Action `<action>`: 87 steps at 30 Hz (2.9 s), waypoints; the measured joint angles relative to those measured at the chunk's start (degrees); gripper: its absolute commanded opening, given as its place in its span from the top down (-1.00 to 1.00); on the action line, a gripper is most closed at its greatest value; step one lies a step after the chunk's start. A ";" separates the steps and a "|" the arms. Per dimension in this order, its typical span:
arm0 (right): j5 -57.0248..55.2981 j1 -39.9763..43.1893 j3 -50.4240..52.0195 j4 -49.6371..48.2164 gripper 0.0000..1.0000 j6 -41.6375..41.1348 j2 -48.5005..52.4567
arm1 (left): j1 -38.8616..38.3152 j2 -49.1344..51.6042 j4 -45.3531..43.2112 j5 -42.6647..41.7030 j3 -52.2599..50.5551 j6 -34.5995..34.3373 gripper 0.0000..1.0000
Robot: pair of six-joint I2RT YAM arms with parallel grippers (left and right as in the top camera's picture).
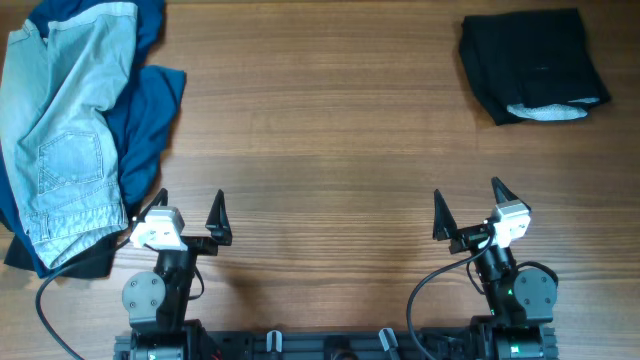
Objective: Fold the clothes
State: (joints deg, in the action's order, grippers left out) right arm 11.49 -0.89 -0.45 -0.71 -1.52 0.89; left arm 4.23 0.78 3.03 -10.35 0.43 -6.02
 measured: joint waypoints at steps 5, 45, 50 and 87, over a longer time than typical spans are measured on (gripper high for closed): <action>0.00 0.00 0.00 0.00 -0.99 0.00 0.00 | 0.00 0.00 0.00 0.00 0.00 0.00 -1.00; 0.00 0.00 0.00 0.00 -1.00 0.00 0.00 | 0.00 0.00 0.00 0.00 0.00 0.00 -1.00; 0.00 0.00 0.00 0.00 -0.99 0.00 0.00 | 0.00 0.00 0.00 0.02 0.00 0.00 -1.00; -0.66 0.00 0.09 -10.73 -1.00 -0.20 0.00 | 0.00 0.02 -0.11 -0.04 0.00 -2.64 -1.00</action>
State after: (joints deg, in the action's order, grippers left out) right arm 10.83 -0.89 -0.36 -11.44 -1.72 0.89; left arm 4.23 0.80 2.92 -10.39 0.43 -8.67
